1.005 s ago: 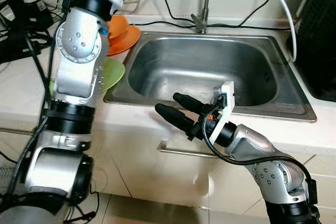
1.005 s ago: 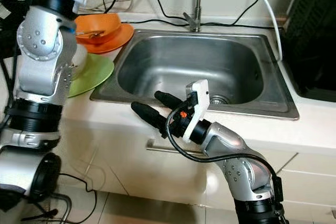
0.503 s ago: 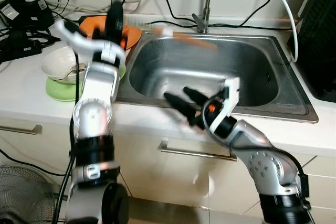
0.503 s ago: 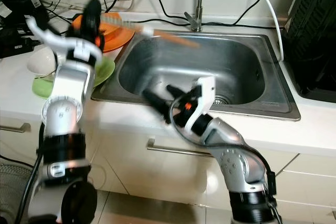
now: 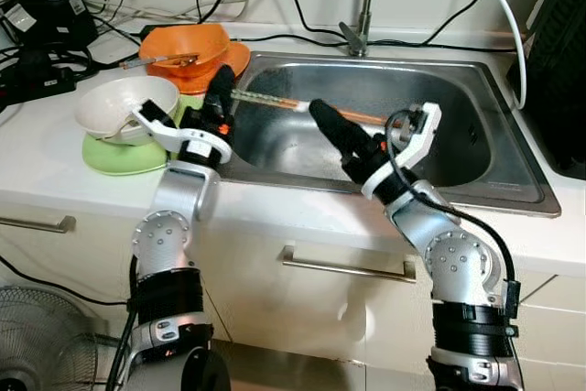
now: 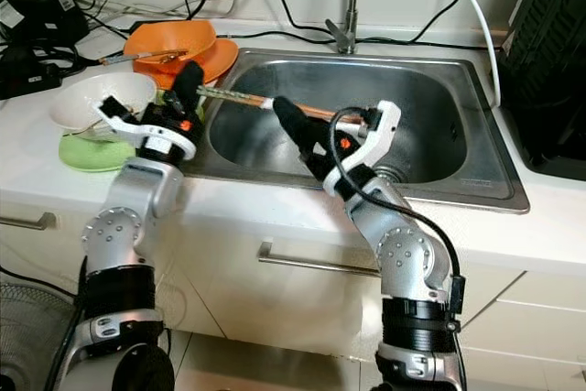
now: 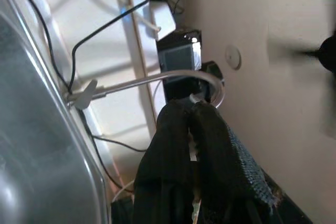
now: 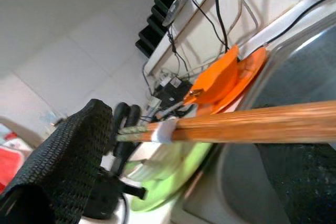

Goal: Kitchen organization

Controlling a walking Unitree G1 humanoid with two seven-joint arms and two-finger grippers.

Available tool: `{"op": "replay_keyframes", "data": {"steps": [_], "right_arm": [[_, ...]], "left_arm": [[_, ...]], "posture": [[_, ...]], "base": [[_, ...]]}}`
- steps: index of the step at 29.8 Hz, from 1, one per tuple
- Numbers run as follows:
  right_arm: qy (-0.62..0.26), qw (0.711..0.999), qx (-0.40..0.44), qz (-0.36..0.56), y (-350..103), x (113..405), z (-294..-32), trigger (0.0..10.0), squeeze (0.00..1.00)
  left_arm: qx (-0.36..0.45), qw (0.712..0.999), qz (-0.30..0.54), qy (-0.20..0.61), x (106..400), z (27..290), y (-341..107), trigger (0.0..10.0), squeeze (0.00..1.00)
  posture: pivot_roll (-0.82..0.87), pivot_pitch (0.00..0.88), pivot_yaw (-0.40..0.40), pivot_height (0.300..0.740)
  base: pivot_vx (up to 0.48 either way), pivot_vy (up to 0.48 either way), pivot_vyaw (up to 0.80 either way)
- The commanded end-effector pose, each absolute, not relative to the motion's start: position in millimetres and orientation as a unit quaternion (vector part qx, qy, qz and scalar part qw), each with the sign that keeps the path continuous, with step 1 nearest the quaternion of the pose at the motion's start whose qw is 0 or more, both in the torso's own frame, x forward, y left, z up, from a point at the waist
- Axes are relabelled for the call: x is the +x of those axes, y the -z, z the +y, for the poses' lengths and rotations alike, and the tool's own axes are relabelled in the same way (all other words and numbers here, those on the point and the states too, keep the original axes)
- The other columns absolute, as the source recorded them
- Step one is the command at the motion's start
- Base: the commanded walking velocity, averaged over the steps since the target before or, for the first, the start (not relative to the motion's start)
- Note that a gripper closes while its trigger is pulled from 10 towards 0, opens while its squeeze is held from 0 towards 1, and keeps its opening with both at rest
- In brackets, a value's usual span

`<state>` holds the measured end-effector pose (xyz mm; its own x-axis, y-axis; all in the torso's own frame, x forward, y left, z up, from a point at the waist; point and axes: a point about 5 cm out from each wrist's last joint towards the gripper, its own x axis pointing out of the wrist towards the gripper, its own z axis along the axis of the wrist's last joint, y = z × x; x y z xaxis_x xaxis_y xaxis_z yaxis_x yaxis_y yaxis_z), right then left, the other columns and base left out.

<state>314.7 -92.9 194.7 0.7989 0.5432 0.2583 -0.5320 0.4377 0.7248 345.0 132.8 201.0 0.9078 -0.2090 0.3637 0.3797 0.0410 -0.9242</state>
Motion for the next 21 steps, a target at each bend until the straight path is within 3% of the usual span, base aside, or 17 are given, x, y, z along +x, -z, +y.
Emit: {"op": "replay_keyframes", "data": {"steps": [1,5,6,7,21], "right_arm": [[-0.316,0.843,0.435,0.013,-196.3,316.8,-93.1,10.0,0.00],[-0.309,0.842,0.442,0.013,-196.3,318.3,-94.6,10.0,0.00],[-0.307,0.841,0.446,0.011,-196.7,318.8,-94.9,9.4,0.00],[-0.305,0.839,0.450,0.010,-197.1,319.3,-95.3,0.0,0.00],[-0.292,0.826,0.481,-0.001,-204.1,321.2,-99.8,0.0,0.00]], "left_arm": [[-0.651,0.725,-0.065,0.214,346.9,130.8,-204.7,0.0,0.00],[-0.649,0.726,-0.068,0.216,347.0,129.9,-206.7,0.0,0.00],[-0.650,0.725,-0.069,0.217,346.7,129.4,-207.3,0.0,0.00],[-0.650,0.725,-0.069,0.217,346.4,129.1,-207.6,0.0,0.00],[-0.651,0.726,-0.058,0.215,344.8,126.4,-199.7,0.0,0.00]], "posture": [[-0.09,0.000,0.083,0.740],[-0.08,0.000,0.082,0.740],[-0.08,0.000,0.082,0.740],[-0.08,0.000,0.082,0.740],[-0.09,0.000,0.079,0.740]], "base": [[0.000,0.000,0.00],[0.000,0.000,0.00],[0.000,0.000,0.00],[0.000,0.000,0.00],[0.000,0.000,0.00]]}}
